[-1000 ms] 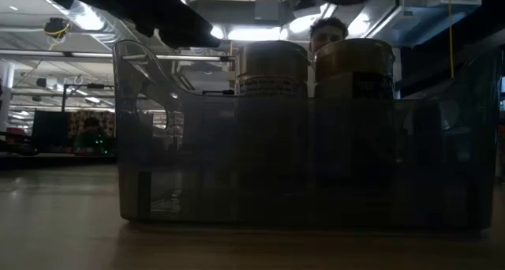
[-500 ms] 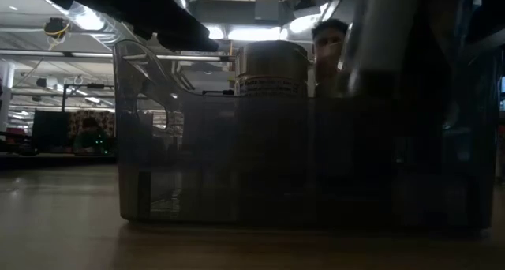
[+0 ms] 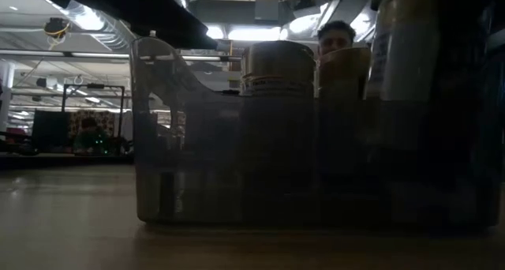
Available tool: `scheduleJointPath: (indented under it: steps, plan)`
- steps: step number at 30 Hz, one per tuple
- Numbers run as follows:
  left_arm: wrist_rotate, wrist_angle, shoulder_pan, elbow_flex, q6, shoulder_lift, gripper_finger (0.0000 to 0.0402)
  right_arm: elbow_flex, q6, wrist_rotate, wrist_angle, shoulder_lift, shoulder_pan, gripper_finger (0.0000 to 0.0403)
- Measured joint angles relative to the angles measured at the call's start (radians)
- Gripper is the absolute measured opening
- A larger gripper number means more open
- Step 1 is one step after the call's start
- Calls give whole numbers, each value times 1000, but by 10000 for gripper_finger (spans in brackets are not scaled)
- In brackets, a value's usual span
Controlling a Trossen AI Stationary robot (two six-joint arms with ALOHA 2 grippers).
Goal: Sort spices by type
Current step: Put the golden seasoning bottle into the black bin aligned with the other golden seasoning bottle, then put the red seasoning can into the transparent bin
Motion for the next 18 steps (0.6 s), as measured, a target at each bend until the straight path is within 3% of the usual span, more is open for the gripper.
scheduleJointPath:
  steps: [4,11,18]
  plan:
    - [0,2,0,0,0,0,240,-5,8,2,-1,0,0,280]
    - [0,2,0,0,0,0,240,3,24,6,-9,-1,0,370]
    - [0,2,-1,0,0,0,240,87,22,10,-62,-1,0,385]
